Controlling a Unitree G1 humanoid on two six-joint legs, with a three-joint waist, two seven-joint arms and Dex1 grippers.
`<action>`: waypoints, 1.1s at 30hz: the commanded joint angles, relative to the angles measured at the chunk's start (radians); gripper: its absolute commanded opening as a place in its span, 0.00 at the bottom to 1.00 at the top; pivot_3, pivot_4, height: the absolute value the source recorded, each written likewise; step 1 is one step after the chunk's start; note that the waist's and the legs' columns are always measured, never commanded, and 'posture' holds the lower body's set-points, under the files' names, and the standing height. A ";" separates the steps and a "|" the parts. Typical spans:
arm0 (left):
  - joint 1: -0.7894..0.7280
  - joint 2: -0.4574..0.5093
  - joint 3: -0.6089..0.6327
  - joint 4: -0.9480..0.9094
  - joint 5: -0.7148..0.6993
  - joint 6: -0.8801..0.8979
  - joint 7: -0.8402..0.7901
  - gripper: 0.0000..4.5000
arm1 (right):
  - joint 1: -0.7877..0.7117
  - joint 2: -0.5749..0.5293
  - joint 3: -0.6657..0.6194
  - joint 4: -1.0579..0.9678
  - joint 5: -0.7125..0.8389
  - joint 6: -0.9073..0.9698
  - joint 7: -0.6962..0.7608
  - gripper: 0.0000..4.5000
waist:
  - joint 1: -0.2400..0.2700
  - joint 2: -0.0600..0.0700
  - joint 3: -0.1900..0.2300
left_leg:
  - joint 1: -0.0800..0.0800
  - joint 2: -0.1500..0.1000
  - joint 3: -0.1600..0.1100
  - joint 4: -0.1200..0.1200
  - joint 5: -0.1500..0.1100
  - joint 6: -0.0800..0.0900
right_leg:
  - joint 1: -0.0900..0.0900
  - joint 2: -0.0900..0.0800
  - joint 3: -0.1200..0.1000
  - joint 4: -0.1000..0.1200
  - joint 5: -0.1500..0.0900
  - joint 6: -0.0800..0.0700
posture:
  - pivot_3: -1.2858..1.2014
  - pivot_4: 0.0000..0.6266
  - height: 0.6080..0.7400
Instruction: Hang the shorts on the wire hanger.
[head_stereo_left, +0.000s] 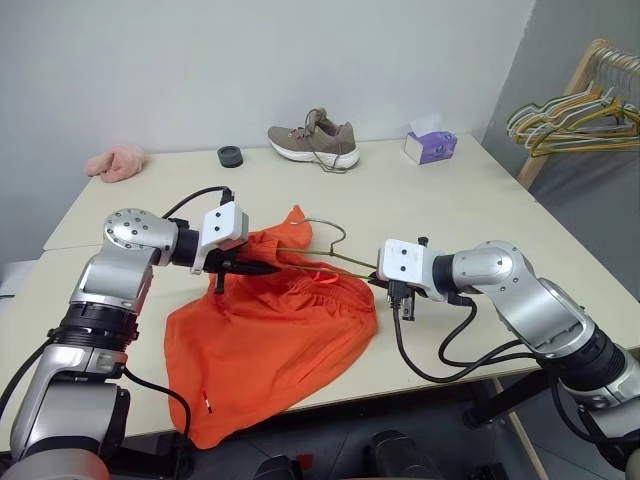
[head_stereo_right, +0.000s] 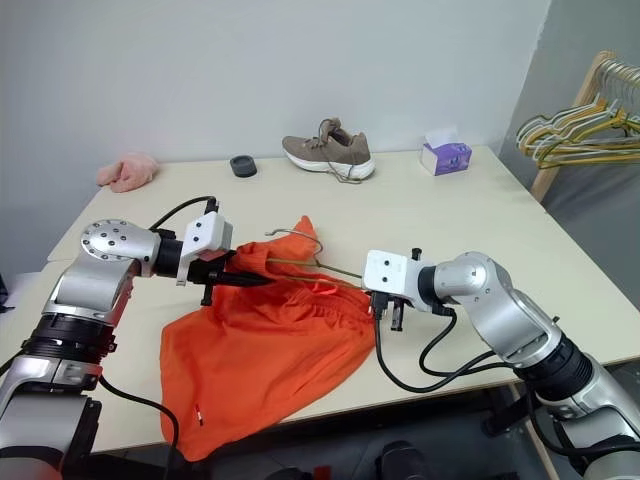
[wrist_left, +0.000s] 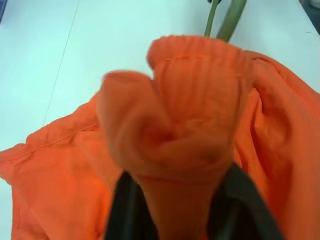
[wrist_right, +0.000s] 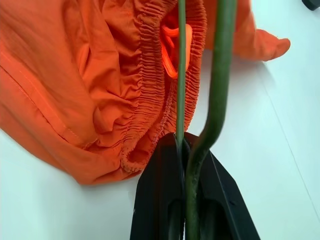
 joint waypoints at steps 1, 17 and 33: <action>-0.003 0.001 0.021 -0.033 -0.019 0.010 0.011 0.00 | -0.011 0.000 0.007 -0.022 -0.008 -0.068 0.039 0.00 | 0.000 0.000 0.000 | 0.000 0.000 0.000 0.000 0.000 0.000 | 0.000 0.000 0.000 0.000 0.000 0.000 | 0.44 0.00 1.00; 0.065 0.024 0.079 -0.033 -0.034 0.050 0.077 0.00 | 0.272 -0.115 -0.244 0.048 0.003 -0.050 -0.043 1.00 | 0.004 -0.001 0.000 | 0.001 0.000 0.000 0.000 0.000 0.000 | 0.001 0.000 0.001 0.001 0.000 0.000 | 0.44 0.03 1.00; 0.056 0.017 0.156 -0.083 -0.142 0.241 0.125 0.00 | 0.247 0.406 -0.232 0.105 0.145 0.234 -0.313 1.00 | 0.001 -0.002 -0.001 | 0.001 -0.001 -0.002 0.001 0.000 0.000 | 0.000 -0.001 0.000 0.006 0.000 0.000 | 0.44 0.02 1.00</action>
